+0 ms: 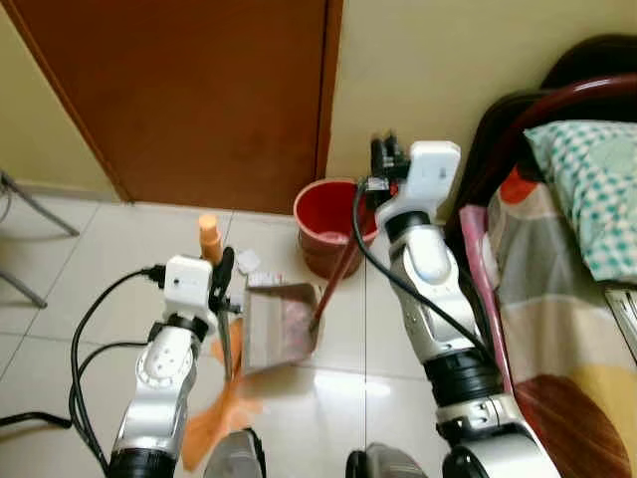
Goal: Sweep floor
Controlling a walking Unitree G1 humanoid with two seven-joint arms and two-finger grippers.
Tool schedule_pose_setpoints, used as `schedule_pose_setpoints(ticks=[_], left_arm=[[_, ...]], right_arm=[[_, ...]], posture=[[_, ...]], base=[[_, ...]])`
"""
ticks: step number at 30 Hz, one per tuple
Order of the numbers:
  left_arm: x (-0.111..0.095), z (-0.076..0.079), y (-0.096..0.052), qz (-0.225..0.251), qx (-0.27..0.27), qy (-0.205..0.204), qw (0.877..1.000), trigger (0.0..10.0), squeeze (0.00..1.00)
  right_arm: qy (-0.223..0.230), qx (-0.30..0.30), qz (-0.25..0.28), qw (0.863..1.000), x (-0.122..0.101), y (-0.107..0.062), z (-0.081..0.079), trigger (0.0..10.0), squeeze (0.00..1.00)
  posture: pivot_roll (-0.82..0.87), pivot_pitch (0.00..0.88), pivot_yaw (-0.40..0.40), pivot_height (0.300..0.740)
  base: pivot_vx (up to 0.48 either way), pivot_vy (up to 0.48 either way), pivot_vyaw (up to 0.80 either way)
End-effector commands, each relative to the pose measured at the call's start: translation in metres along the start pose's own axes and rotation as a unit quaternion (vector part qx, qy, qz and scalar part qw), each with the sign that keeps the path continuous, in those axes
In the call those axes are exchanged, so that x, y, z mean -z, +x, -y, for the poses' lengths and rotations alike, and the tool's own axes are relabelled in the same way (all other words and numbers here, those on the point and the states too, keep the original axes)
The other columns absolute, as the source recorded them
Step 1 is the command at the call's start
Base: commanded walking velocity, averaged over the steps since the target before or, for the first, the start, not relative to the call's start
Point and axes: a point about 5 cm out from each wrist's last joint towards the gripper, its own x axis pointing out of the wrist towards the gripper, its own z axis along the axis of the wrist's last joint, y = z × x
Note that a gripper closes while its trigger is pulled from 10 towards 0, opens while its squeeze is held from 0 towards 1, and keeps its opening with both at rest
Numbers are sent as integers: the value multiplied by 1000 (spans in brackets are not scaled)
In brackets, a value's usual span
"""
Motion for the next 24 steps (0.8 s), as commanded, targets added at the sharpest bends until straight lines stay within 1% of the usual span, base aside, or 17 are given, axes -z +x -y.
schedule_pose_setpoints(ticks=[1,3,4,6,8,11,12,14,15,18,21,23,24], left_arm=[[12,2,-4,-31,4,-16,999,10000,0],[11,3,-4,-30,5,-15,999,10000,0],[10,3,-5,-28,7,-14,999,10000,0],[5,6,-6,-18,12,-18,1000,10000,0],[3,7,-7,-15,13,-20,1000,10000,0],[-3,13,-12,-2,23,-17,1000,10000,0],[-4,14,-12,-1,24,-16,1000,10000,0],[-5,15,-13,2,25,-18,1000,10000,0],[-7,15,-13,5,26,-17,1000,10000,0],[-7,15,-13,5,23,-19,1000,10000,0],[-8,15,-13,3,22,-18,1000,10000,0],[-9,15,-13,3,22,-18,1000,10000,0],[-10,14,-13,2,21,-17,1000,10000,0]], right_arm=[[-5,2,-1,1000,0,-7,6,10000,0],[-16,15,-25,999,9,-17,15,10000,0],[-19,30,-45,998,18,-25,24,10000,0],[-23,59,-67,996,30,-42,45,10000,0],[-27,72,-75,994,33,-48,53,10000,0],[-61,96,-93,989,38,-66,74,10000,0],[-64,97,-96,989,37,-68,76,10000,0],[-64,113,-107,986,39,-76,85,10000,0],[-64,124,-117,983,41,-82,93,10000,0],[-60,131,-131,981,44,-88,98,10000,0],[-55,136,-143,979,48,-92,99,10000,0],[-52,135,-156,977,51,-95,98,10000,0],[-53,137,-174,974,55,-98,98,10000,0]], posture=[[3,104,-40,740],[1,104,-40,740],[0,104,-39,740],[1,104,-37,740],[2,104,-36,740],[6,104,-35,740],[6,104,-35,740],[10,102,-39,740],[5,97,-37,740],[5,95,-37,740],[7,91,-37,740],[8,94,-35,740],[13,94,-34,740]], base=[[0,0,0],[0,0,0],[0,0,0],[0,0,0],[0,0,0],[0,0,0],[0,0,0],[0,0,0],[0,0,0],[0,0,0],[0,0,0],[0,0,0],[0,0,0]])
